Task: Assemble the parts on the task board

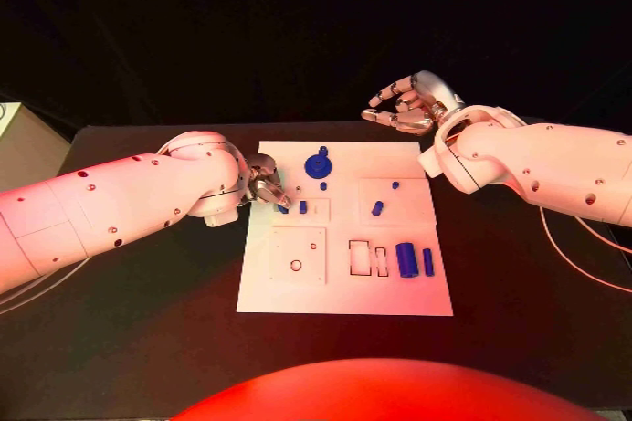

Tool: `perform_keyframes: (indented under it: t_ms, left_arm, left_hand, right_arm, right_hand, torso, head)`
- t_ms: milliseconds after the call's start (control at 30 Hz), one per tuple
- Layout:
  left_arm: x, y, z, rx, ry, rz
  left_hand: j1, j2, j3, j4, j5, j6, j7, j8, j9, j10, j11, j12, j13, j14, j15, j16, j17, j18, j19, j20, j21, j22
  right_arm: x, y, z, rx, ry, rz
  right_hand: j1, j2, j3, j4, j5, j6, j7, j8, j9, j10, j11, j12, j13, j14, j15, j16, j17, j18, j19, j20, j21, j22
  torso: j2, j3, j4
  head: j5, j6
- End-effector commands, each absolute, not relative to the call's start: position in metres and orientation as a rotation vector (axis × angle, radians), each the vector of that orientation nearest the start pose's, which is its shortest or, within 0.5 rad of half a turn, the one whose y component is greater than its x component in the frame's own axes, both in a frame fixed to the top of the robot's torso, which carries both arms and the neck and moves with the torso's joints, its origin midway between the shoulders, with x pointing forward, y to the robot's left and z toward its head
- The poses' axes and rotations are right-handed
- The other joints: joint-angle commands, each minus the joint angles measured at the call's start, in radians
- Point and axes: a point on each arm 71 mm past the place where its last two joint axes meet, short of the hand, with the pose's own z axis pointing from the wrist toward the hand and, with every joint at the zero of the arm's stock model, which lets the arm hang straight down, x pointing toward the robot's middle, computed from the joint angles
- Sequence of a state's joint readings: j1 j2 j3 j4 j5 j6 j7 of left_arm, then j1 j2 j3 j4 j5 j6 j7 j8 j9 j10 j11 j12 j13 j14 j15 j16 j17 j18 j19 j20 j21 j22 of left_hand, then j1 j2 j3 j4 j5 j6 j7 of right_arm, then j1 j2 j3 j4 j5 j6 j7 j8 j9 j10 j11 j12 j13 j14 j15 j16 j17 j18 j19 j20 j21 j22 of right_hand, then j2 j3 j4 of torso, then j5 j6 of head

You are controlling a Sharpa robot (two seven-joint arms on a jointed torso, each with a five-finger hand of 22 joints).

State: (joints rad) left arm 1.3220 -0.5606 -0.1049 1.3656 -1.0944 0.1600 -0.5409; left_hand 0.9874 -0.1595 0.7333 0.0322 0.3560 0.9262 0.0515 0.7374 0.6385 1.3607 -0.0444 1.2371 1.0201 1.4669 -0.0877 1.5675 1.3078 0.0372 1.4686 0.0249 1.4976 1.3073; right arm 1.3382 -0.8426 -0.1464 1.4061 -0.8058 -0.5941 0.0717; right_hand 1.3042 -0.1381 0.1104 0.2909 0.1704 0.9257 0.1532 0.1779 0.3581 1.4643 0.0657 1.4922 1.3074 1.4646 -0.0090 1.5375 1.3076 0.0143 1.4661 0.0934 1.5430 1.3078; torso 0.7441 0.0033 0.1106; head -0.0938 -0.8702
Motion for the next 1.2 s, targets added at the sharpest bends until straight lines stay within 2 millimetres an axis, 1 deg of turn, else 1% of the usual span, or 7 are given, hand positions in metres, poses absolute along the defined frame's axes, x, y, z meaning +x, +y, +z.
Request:
perform_keyframes:
  t_ms: [33, 233, 433, 567, 633, 1033, 1200]
  left_arm:
    - [0.5040, 0.1125, -0.2032, 0.045, 2.324, -0.437]
    - [0.5039, 0.1128, -0.2033, 0.047, 2.326, -0.434]
    - [0.5039, 0.1132, -0.2034, 0.049, 2.327, -0.431]
    - [0.5039, 0.1134, -0.2034, 0.052, 2.325, -0.429]
    - [0.5039, 0.1133, -0.2033, 0.055, 2.324, -0.427]
    - [0.5042, 0.1129, -0.2028, 0.057, 2.314, -0.427]
    - [0.5044, 0.1130, -0.2026, 0.048, 2.313, -0.433]
  left_hand:
    - [-0.004, -0.012, -0.009, 0.002, -0.007, 0.033, -0.029, -0.002, -0.004, 0.004, 0.000, 0.003, 0.002, 0.104, -0.006, 0.003, 0.263, -0.009, 0.040, -0.006, 0.004, 0.148]
    - [-0.004, -0.016, -0.014, 0.004, -0.006, 0.033, -0.029, -0.002, -0.006, 0.004, 0.000, 0.003, 0.002, 0.104, -0.006, 0.003, 0.263, -0.009, 0.040, -0.006, 0.004, 0.149]
    - [0.037, -0.018, 0.020, -0.013, 0.027, 0.029, -0.031, -0.004, -0.021, 0.003, -0.003, -0.001, 0.005, 0.104, -0.009, 0.003, 0.263, -0.009, 0.041, -0.009, 0.004, 0.149]
    - [0.061, -0.028, 0.074, -0.035, 0.131, 0.027, -0.026, 0.012, -0.028, 0.008, 0.000, -0.004, 0.011, 0.104, -0.007, 0.003, 0.263, -0.009, 0.041, -0.008, 0.004, 0.151]
    - [0.066, -0.027, 0.084, -0.041, 0.143, 0.028, -0.025, 0.015, -0.029, 0.009, 0.000, -0.004, 0.012, 0.104, -0.006, 0.003, 0.263, -0.009, 0.041, -0.007, 0.004, 0.151]
    - [0.067, -0.024, 0.093, -0.043, 0.150, 0.030, -0.023, 0.020, -0.031, 0.011, 0.002, -0.004, 0.015, 0.104, -0.006, 0.003, 0.263, -0.009, 0.042, -0.007, 0.005, 0.152]
    - [0.020, -0.033, 0.038, -0.003, 0.128, 0.029, -0.027, 0.027, -0.039, 0.014, 0.001, -0.006, 0.015, 0.104, -0.005, 0.003, 0.263, -0.009, 0.040, -0.005, 0.003, 0.150]
  right_arm:
    - [0.5219, -0.2513, -0.1480, 0.430, 1.447, 0.822]
    - [0.5219, -0.2514, -0.1480, 0.430, 1.447, 0.822]
    - [0.5219, -0.2514, -0.1480, 0.430, 1.447, 0.822]
    - [0.5219, -0.2514, -0.1480, 0.430, 1.447, 0.822]
    - [0.5219, -0.2513, -0.1480, 0.430, 1.447, 0.822]
    - [0.5218, -0.2514, -0.1480, 0.430, 1.447, 0.822]
    - [0.5218, -0.2516, -0.1479, 0.430, 1.446, 0.822]
  right_hand:
    - [0.000, 0.006, -0.007, 0.000, 0.006, -0.004, 0.000, 0.004, -0.001, 0.041, 0.005, -0.003, 0.205, 0.086, 0.005, -0.004, 0.183, -0.005, 0.089, 0.005, -0.006, 0.239]
    - [0.000, 0.006, -0.007, 0.000, 0.006, -0.004, 0.000, 0.004, -0.001, 0.041, 0.005, -0.003, 0.205, 0.086, 0.005, -0.004, 0.183, -0.005, 0.089, 0.005, -0.006, 0.239]
    - [0.000, 0.006, -0.007, 0.000, 0.006, -0.004, 0.000, 0.004, -0.001, 0.041, 0.005, -0.003, 0.205, 0.086, 0.005, -0.004, 0.183, -0.005, 0.089, 0.005, -0.006, 0.239]
    - [-0.003, 0.008, -0.009, 0.000, 0.007, -0.004, 0.000, 0.004, -0.001, 0.041, 0.005, -0.003, 0.205, 0.086, 0.004, -0.005, 0.183, -0.005, 0.089, 0.005, -0.007, 0.239]
    - [-0.003, 0.008, -0.009, 0.000, 0.007, -0.004, 0.000, 0.004, -0.001, 0.041, 0.005, -0.003, 0.205, 0.086, 0.004, -0.005, 0.183, -0.005, 0.089, 0.005, -0.007, 0.239]
    - [-0.003, 0.008, -0.009, 0.000, 0.007, -0.004, 0.000, 0.004, -0.001, 0.041, 0.005, -0.003, 0.205, 0.086, 0.004, -0.005, 0.183, -0.005, 0.089, 0.005, -0.007, 0.239]
    - [-0.004, 0.008, -0.010, 0.000, 0.007, -0.005, 0.000, 0.005, -0.001, 0.040, 0.005, -0.005, 0.204, 0.085, 0.004, -0.005, 0.182, -0.005, 0.089, 0.005, -0.008, 0.238]
  torso:
    - [0.000, -0.0001, -0.0001]
    - [0.000, -0.0001, -0.0001]
    - [0.000, -0.0003, 0.0000]
    - [0.000, -0.0002, -0.0001]
    - [0.000, -0.0001, -0.0001]
    - [0.000, 0.0002, -0.0002]
    - [0.000, 0.0003, 0.0000]
  head:
    - [0.000, -0.001]
    - [-0.001, -0.002]
    - [-0.001, -0.003]
    - [0.000, -0.003]
    - [-0.001, -0.003]
    - [-0.002, -0.003]
    - [-0.002, -0.003]
